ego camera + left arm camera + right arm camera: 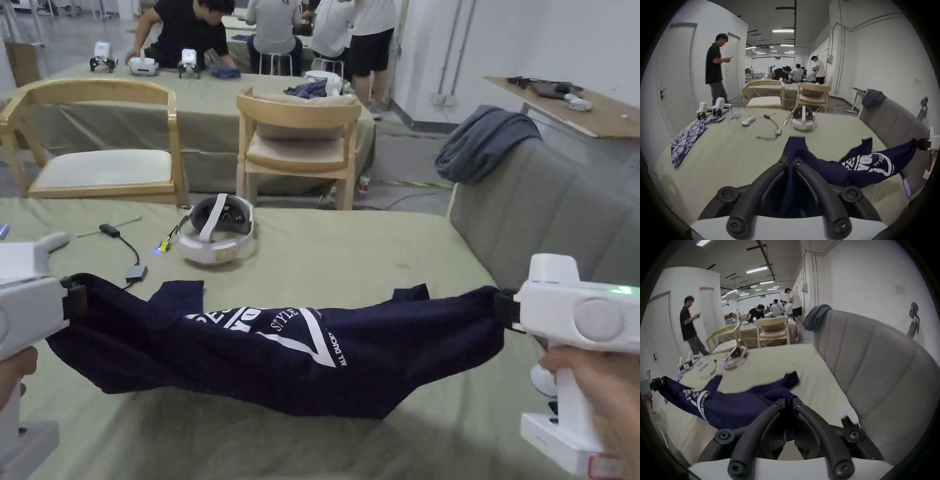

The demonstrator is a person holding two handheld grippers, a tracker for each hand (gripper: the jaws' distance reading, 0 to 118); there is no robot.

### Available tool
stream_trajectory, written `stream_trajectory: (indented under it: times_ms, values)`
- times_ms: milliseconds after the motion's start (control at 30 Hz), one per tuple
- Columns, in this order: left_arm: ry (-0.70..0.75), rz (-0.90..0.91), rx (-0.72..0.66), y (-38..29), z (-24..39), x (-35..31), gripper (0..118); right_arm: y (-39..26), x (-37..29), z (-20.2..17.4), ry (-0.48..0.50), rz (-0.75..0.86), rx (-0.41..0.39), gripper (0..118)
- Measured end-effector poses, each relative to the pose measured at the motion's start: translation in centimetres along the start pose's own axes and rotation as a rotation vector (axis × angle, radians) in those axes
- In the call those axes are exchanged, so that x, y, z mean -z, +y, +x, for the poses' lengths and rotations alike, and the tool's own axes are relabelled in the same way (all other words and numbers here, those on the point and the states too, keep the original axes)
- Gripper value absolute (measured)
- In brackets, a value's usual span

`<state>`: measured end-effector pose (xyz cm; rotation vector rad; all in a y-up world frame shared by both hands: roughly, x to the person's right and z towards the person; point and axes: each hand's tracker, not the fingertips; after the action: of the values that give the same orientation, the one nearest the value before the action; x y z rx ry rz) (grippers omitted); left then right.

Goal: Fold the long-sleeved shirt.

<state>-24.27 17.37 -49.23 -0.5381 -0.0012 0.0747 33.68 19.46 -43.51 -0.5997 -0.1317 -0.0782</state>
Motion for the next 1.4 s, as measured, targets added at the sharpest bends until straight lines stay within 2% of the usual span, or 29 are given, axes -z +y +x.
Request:
stream_trajectory:
  times_ms: [67,167,233,300,367,400,433,467,500,533,567,600,633,667,700,733,833,867,933,967,1033,1100,1200,1233,1300,1333,1367,1400]
  values:
    - [0.047,-0.053,0.016,-4.3,-0.4,-1.5,6,-4.8,-0.9,0.8,-0.046,-0.061,0.004,7]
    - [0.084,-0.167,0.041,-11.2,-0.7,-3.6,6,-11.9,-1.5,1.1,-0.073,-0.214,-0.046,7]
    - [0.089,-0.264,0.021,-15.1,-1.0,-3.5,6,-15.8,-1.0,1.3,-0.041,-0.345,-0.087,7]
    - [0.075,-0.339,-0.015,-18.0,-1.6,-2.9,6,-18.9,-0.1,1.9,-0.026,-0.446,-0.072,7]
    - [0.094,-0.339,-0.008,-19.0,-1.5,-3.2,7,-20.5,0.8,2.5,-0.048,-0.497,-0.082,7]
    - [0.095,-0.336,-0.002,-19.1,-1.7,-3.4,14,-20.8,1.1,2.9,-0.042,-0.49,-0.079,7]
    - [0.096,-0.336,-0.008,-19.1,-1.9,-3.5,33,-21.0,1.3,3.3,-0.036,-0.502,-0.062,8]
    - [0.109,-0.338,-0.01,-18.7,-2.0,-3.9,76,-20.5,0.9,3.0,-0.026,-0.515,-0.028,27]
    - [0.111,-0.333,-0.016,-18.3,-2.2,-4.2,101,-19.9,0.4,3.2,-0.024,-0.5,-0.01,60]
    - [0.106,-0.308,-0.025,-17.9,-2.4,-4.6,111,-19.5,-0.1,3.2,-0.036,-0.471,-0.002,97]
    - [0.068,-0.254,-0.033,-17.3,-2.7,-5.7,103,-18.8,-0.6,3.3,-0.036,-0.421,0.021,118]
    - [0.064,-0.218,-0.042,-16.5,-3.0,-6.1,99,-18.0,-1.8,3.3,-0.04,-0.361,0.031,116]
    - [0.071,-0.232,-0.033,-15.9,-3.3,-6.4,90,-16.9,-2.4,3.4,-0.037,-0.301,0.058,104]
    - [0.075,-0.238,-0.031,-15.0,-3.4,-6.8,64,-16.0,-2.9,3.7,-0.033,-0.282,0.103,63]
    - [0.072,-0.22,-0.026,-14.3,-3.5,-7.3,29,-14.9,-3.1,4.0,-0.042,-0.282,0.134,15]
    - [0.054,-0.197,-0.019,-14.0,-3.4,-7.4,6,-14.5,-3.1,4.2,-0.053,-0.278,0.135,1]
    - [0.008,-0.144,0.014,-13.1,-2.0,-7.9,4,-13.8,-3.0,4.3,-0.062,-0.25,0.128,1]
    - [-0.01,-0.15,0.019,-12.8,-1.7,-7.9,4,-14.9,-3.6,4.8,-0.057,-0.258,0.133,14]
    - [-0.037,-0.137,0.014,-12.2,-0.6,-7.2,4,-15.3,-3.5,4.8,-0.048,-0.263,0.145,73]
    - [-0.06,-0.138,0.017,-11.9,-0.2,-6.9,4,-15.8,-3.1,4.7,-0.038,-0.277,0.145,87]
    - [-0.076,-0.144,0.035,-11.1,1.8,-6.4,4,-16.5,-2.3,4.3,-0.019,-0.354,0.107,93]
    - [-0.097,-0.148,0.068,-10.7,3.2,-5.1,4,-17.9,-1.4,3.8,-0.026,-0.378,0.088,88]
    - [-0.141,-0.161,0.079,-9.5,6.0,-3.0,4,-20.1,-0.6,3.8,-0.033,-0.442,0.111,84]
    - [-0.172,-0.171,0.094,-9.2,7.0,-1.8,4,-20.8,0.1,3.8,-0.03,-0.462,0.119,78]
    - [-0.193,-0.173,0.118,-8.4,8.2,0.5,4,-21.5,1.4,4.1,-0.022,-0.48,0.132,48]
    - [-0.21,-0.184,0.139,-8.1,9.0,1.8,4,-21.9,1.9,4.0,-0.013,-0.488,0.14,39]
    - [-0.23,-0.191,0.145,-7.8,9.8,3.1,10,-22.3,2.4,3.9,-0.012,-0.497,0.147,34]
    - [-0.251,-0.199,0.15,-7.6,10.6,4.5,28,-22.5,3.2,3.7,-0.012,-0.507,0.144,28]
